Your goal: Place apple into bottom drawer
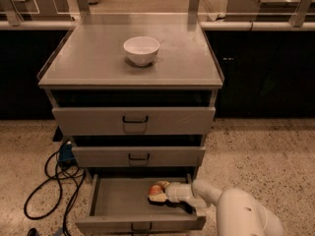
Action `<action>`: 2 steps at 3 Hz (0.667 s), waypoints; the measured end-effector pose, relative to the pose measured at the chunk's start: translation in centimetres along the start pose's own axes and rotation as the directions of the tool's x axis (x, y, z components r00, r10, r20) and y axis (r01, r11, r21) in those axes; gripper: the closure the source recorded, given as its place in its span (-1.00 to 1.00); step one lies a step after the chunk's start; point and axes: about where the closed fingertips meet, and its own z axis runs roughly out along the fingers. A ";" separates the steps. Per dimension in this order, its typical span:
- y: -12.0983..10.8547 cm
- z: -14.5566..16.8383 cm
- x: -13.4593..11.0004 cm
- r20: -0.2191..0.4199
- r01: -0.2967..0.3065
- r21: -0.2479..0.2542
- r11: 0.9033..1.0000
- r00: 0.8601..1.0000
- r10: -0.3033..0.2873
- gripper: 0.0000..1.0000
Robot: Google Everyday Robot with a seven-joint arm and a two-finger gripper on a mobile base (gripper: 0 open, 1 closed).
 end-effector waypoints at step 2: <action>-0.2 0.0 0.1 0.004 0.000 0.000 1.000 1.000 0.000 0.62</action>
Offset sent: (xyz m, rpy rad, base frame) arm 0.0011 -0.0012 -0.0007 0.0037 -0.0019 -0.0008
